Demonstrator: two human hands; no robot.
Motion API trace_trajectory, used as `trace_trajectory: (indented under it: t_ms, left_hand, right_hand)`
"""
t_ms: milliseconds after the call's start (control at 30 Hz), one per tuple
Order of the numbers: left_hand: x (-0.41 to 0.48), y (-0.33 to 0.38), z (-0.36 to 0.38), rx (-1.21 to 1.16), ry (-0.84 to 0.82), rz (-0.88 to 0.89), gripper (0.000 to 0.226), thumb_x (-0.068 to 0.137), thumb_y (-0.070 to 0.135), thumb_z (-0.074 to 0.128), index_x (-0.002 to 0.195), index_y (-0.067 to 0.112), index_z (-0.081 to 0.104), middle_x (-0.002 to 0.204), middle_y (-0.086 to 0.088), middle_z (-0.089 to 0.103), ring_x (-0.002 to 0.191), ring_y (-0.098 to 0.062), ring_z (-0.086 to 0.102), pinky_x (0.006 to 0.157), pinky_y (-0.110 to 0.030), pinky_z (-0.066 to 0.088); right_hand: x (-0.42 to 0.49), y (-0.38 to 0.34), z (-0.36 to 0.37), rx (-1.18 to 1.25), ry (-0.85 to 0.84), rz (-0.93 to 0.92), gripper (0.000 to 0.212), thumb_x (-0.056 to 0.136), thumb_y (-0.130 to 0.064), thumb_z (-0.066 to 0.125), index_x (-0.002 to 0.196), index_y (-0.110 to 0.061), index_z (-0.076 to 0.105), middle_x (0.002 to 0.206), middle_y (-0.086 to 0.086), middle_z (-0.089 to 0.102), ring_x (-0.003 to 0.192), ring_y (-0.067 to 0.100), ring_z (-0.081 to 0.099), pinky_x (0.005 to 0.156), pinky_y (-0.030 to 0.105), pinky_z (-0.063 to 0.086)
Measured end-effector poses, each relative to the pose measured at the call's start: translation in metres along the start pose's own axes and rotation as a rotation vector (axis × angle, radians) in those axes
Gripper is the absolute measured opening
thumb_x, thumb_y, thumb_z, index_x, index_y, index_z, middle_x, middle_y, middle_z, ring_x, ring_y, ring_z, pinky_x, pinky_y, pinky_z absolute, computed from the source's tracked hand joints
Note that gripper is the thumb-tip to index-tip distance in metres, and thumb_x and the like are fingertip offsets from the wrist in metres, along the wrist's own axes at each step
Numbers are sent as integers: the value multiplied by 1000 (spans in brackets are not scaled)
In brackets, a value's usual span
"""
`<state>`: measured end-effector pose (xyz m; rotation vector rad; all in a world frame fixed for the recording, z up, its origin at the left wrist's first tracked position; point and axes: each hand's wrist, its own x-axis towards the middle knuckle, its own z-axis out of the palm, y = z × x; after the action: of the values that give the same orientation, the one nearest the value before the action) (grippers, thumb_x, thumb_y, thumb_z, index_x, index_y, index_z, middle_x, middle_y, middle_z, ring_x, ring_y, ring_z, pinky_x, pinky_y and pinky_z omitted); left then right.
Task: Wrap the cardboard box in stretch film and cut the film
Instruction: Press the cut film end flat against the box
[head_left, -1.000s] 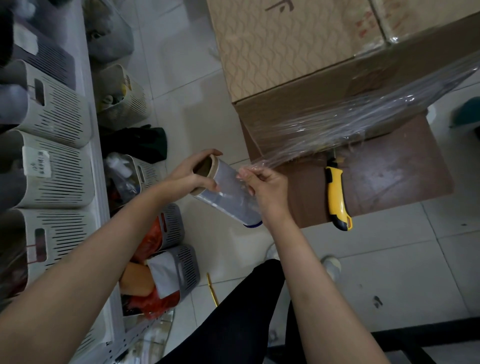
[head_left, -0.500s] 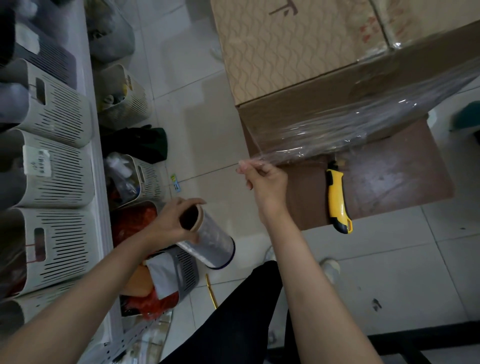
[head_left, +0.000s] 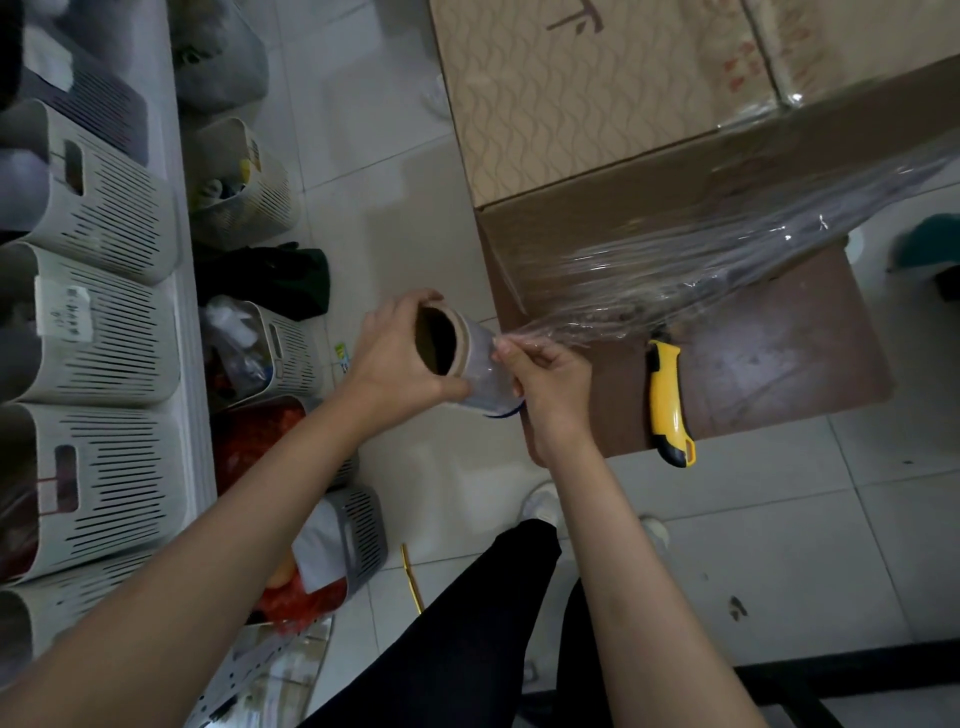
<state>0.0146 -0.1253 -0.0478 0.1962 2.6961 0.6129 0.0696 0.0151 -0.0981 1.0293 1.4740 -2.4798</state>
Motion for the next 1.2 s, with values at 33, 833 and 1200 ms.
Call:
trace_trajectory:
  t_ms: [33, 833, 1200]
  left_hand:
    - [0, 4, 4, 17, -7, 15, 95, 49, 40, 80, 132, 20, 39, 127, -3, 43, 118, -21, 39, 90, -28, 35]
    - [-17, 31, 22, -52, -111, 122, 94, 69, 75, 49, 146, 28, 25, 135, -8, 44, 126, -23, 39, 105, -39, 34]
    - [3, 45, 33, -370, 181, 241, 25, 79, 24, 70, 99, 9, 74, 96, -7, 69, 87, 3, 55, 81, -14, 45]
  right_hand:
    - [0, -2, -1, -1, 5, -6, 16, 79, 1, 69, 75, -14, 70, 58, -12, 68, 58, -2, 61, 59, 15, 48]
    - [2, -31, -13, 63, 1, 31, 13, 78, 4, 69, 75, -9, 67, 58, -9, 69, 60, 3, 64, 66, 19, 54]
    - [4, -26, -17, 22, 33, -7, 15, 76, 5, 70, 90, 6, 67, 74, -3, 70, 67, 0, 65, 67, 13, 51]
